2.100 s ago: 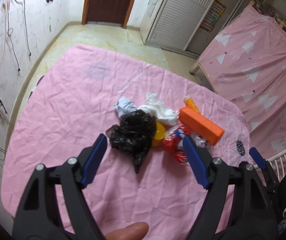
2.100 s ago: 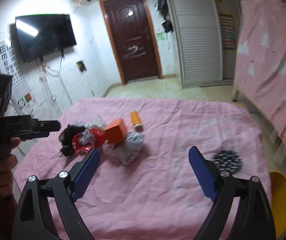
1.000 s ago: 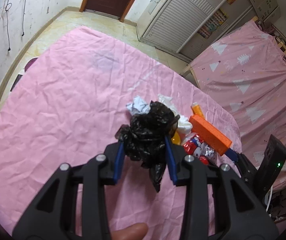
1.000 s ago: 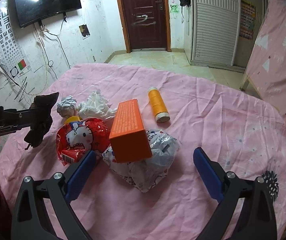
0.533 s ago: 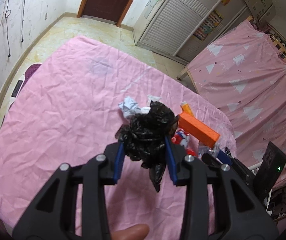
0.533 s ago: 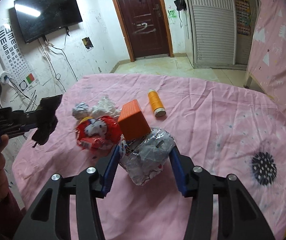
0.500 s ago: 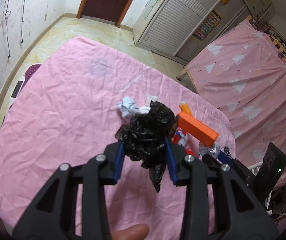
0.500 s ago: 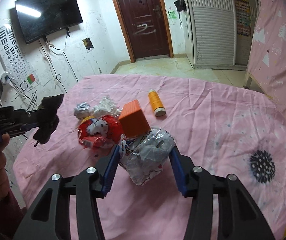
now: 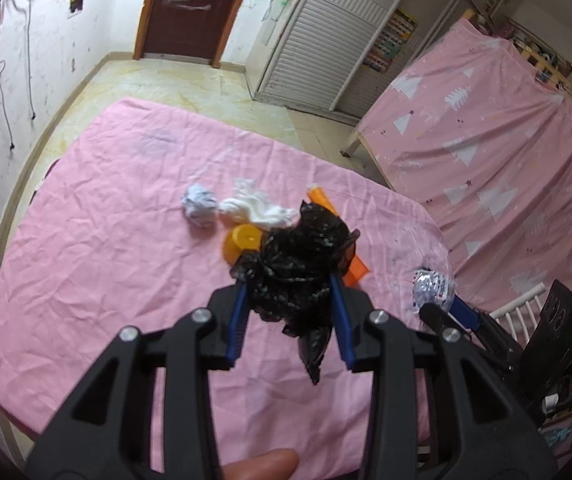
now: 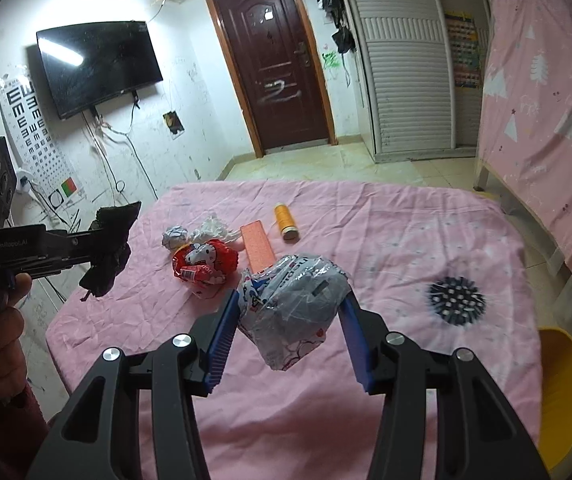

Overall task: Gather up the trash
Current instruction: 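Carry both bags to the yellow bin and open both tools to drop them, then move both open tools back over the trash on the bed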

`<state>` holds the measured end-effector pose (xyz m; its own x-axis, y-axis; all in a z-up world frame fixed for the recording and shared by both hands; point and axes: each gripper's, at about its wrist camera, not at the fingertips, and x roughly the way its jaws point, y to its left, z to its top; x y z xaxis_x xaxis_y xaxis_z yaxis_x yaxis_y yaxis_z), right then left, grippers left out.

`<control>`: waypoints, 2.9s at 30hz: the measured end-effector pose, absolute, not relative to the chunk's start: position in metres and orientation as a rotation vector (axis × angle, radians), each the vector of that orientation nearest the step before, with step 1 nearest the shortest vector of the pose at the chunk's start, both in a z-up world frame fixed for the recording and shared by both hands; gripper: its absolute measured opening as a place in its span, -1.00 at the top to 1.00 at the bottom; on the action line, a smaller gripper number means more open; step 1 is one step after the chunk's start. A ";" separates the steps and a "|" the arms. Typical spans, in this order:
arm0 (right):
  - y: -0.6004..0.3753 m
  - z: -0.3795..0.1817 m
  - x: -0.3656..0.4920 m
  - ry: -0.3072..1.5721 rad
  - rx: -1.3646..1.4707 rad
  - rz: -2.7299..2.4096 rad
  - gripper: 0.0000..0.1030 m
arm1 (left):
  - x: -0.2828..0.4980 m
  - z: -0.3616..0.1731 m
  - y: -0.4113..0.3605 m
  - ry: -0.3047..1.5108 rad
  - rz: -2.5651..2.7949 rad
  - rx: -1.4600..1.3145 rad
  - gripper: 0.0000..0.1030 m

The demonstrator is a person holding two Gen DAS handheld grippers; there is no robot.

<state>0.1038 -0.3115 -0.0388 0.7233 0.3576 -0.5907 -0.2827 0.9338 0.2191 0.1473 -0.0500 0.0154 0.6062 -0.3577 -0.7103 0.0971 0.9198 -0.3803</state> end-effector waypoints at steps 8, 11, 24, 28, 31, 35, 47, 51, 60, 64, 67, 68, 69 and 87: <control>-0.346 -0.036 0.084 0.629 0.173 0.339 0.15 | 0.135 0.019 -0.091 0.888 -0.276 -0.241 0.33; -0.363 -0.036 0.076 0.609 0.194 0.329 0.15 | 0.132 0.019 -0.111 0.894 -0.286 -0.207 0.33; -0.441 -0.029 0.052 0.509 0.293 0.226 0.14 | 0.124 0.018 -0.200 0.917 -0.382 -0.080 0.33; -0.462 -0.029 0.046 0.493 0.295 0.153 0.14 | 0.124 0.019 -0.232 0.923 -0.424 -0.046 0.33; -0.476 -0.031 0.043 0.489 0.298 0.107 0.14 | 0.126 0.019 -0.255 0.932 -0.457 -0.026 0.33; -0.498 -0.035 0.039 0.488 0.317 0.062 0.14 | 0.127 0.016 -0.287 0.950 -0.504 -0.001 0.33; -0.563 -0.057 0.027 0.504 0.406 -0.029 0.10 | 0.120 0.021 -0.369 0.944 -0.614 0.060 0.33; -0.575 -0.062 0.025 0.519 0.426 -0.050 0.00 | 0.118 0.022 -0.393 0.939 -0.643 0.068 0.33; -0.591 -0.065 0.022 0.515 0.442 -0.090 -0.39 | 0.121 0.013 -0.425 0.966 -0.651 0.095 -0.08; -0.594 -0.068 0.019 0.511 0.451 -0.097 -0.40 | 0.121 0.013 -0.425 0.966 -0.648 0.094 -0.14; -0.593 -0.067 0.019 0.506 0.451 -0.095 -0.41 | 0.122 0.015 -0.421 0.966 -0.645 0.087 -0.14; -0.591 -0.066 0.019 0.505 0.447 -0.093 -0.41 | 0.122 0.016 -0.417 0.964 -0.644 0.084 -0.14; -0.591 -0.066 0.019 0.504 0.443 -0.090 -0.41 | 0.123 0.017 -0.414 0.962 -0.644 0.080 -0.14; -0.502 -0.054 0.058 0.535 0.338 0.025 -0.52 | 0.148 0.051 -0.297 0.901 -0.560 -0.078 -0.14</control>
<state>0.0576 -0.5022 -0.0540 0.8612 0.1109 -0.4960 0.0639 0.9446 0.3221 0.1481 -0.2968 0.0506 0.4888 -0.4922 -0.7203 0.4279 0.8548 -0.2937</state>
